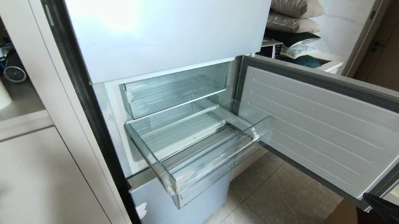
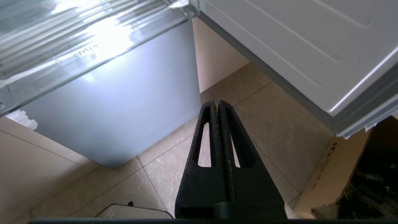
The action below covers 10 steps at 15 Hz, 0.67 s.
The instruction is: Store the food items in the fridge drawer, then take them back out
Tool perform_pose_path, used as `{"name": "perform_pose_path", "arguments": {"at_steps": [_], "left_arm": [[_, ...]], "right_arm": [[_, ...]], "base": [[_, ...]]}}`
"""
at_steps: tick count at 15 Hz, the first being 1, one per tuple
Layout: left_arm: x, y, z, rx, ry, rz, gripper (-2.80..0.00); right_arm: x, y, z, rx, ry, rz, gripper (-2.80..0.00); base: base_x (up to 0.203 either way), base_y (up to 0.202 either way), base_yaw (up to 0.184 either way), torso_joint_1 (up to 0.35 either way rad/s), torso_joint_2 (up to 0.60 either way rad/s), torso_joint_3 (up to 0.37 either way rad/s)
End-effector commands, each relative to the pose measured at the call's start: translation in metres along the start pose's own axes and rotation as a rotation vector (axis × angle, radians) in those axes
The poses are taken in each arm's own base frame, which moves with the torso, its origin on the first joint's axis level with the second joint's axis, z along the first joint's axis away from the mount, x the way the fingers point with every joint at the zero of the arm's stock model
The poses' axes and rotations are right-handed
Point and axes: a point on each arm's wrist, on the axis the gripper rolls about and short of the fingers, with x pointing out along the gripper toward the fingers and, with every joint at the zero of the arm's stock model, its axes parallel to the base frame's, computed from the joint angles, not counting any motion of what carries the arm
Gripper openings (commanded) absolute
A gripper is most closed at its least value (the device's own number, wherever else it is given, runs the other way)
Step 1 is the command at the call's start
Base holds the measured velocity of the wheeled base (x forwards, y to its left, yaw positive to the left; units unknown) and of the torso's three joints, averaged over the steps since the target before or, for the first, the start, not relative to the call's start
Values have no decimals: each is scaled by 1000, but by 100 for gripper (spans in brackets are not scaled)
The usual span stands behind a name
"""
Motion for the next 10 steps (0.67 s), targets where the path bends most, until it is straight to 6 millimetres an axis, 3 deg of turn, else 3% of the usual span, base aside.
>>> {"name": "perform_pose_path", "arguments": {"at_steps": [1,5,10], "left_arm": [[0,0,0,0,2,0,-280],[0,0,0,0,2,0,-280],[0,0,0,0,2,0,-280]], "right_arm": [[-1,0,-3,-1,8,1,-280],[-1,0,-9,-3,28,4,-280],[4,-1,-17,0,85,-3,-280]], "base": [[0,0,0,0,0,0],[0,0,0,0,0,0],[0,-7,159,6,1,4]]}}
